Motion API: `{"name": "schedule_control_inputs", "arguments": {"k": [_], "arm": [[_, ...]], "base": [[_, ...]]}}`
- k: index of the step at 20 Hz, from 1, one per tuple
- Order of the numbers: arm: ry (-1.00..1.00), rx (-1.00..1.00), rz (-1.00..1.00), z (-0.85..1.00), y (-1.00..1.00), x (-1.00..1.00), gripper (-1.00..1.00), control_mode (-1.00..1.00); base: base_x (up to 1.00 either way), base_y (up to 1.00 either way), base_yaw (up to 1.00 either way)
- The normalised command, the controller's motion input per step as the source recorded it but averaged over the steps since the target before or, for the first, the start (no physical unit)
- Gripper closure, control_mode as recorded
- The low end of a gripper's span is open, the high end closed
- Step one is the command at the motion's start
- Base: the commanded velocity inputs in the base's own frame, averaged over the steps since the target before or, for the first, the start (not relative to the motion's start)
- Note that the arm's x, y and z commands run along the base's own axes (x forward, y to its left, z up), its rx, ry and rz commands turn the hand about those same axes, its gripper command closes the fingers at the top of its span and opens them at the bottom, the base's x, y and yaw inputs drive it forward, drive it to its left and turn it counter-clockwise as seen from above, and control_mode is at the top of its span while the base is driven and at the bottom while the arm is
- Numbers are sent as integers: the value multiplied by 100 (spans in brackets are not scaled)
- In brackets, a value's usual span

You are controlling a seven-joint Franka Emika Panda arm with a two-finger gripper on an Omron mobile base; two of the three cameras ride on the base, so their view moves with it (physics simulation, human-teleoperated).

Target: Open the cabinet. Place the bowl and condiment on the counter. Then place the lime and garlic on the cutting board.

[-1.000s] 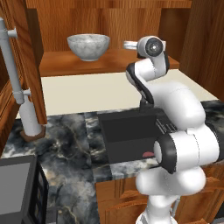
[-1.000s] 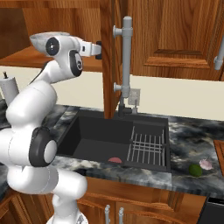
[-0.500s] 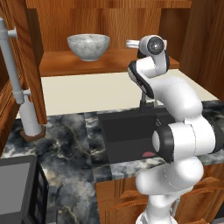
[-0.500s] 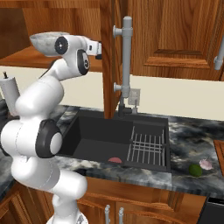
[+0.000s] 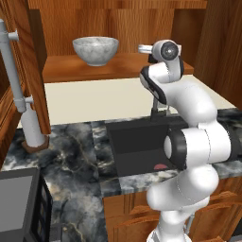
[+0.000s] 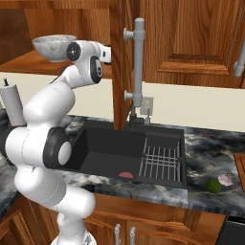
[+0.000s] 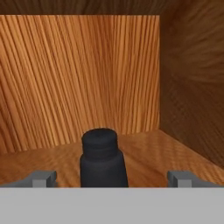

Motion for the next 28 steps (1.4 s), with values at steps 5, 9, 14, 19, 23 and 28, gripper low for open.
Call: {"name": "schedule_control_inputs", "arguments": {"k": [5, 9, 14, 19, 23, 28], "arm": [[0, 2, 0, -7, -5, 6, -100, -100], [0, 3, 0, -4, -14, 6, -100, -100], [0, 1, 0, -2, -4, 3, -100, -100], [-1, 0, 0, 0, 1, 0, -100, -100], [0, 0, 0, 0, 0, 0, -100, -100], [0, 0, 1, -6, 11, 0, -100, -100]], "base": [[0, 0, 0], [0, 0, 0], [0, 0, 0], [0, 0, 0], [0, 0, 0], [0, 0, 0]]}}
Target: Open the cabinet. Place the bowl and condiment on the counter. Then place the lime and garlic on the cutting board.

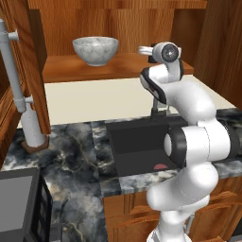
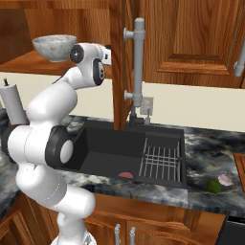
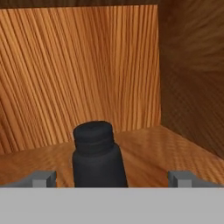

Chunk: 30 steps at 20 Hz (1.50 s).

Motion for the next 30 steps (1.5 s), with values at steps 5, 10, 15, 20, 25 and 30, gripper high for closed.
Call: {"name": "schedule_control_inputs", "arguments": {"k": [5, 10, 15, 20, 25, 30], "arm": [[0, 0, 5, -7, 16, 0, -100, -100], [0, 0, 2, 0, -8, 3, -100, -100], [0, 0, 0, 0, -17, 0, -100, -100], [0, 0, 0, 0, -1, 1, -100, -100], [0, 0, 0, 0, 10, 7, -100, -100], [0, 0, 0, 0, 4, 8, -100, -100]], "base": [[0, 0, 0], [0, 0, 0], [0, 0, 0], [0, 0, 0], [0, 0, 0], [0, 0, 0]]}}
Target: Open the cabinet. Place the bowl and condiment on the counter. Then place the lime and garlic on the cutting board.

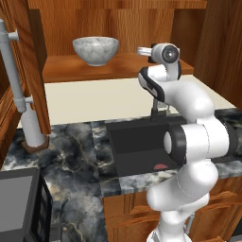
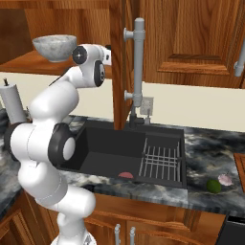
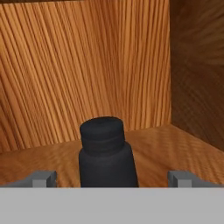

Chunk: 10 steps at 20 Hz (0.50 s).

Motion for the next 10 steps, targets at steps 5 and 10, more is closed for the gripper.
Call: {"name": "schedule_control_inputs", "arguments": {"k": [5, 10], "arm": [[0, 0, 1, 0, 0, 8, -100, -100], [0, 0, 1, 0, 0, 5, -100, -100]], "base": [[0, 0, 0], [0, 0, 0]]}}
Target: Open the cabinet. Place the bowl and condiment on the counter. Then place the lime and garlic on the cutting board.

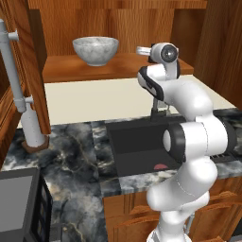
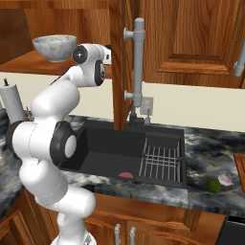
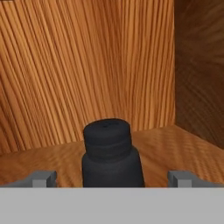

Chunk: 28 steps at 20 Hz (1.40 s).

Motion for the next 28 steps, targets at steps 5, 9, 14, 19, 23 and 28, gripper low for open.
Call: {"name": "schedule_control_inputs", "arguments": {"k": [5, 9, 14, 19, 23, 28], "arm": [[0, 0, 1, -2, 0, 7, -100, -100], [0, 0, 1, -5, 0, 10, 100, -100], [0, 0, 1, -6, 0, 8, 100, -100], [0, 0, 0, -4, 0, 2, 100, -100], [0, 0, 0, 0, 0, 0, 100, -100], [0, 0, 0, -1, 0, 0, 100, -100]], "base": [[0, 0, 0], [0, 0, 0], [0, 0, 0], [0, 0, 0], [0, 0, 0], [0, 0, 0]]}}
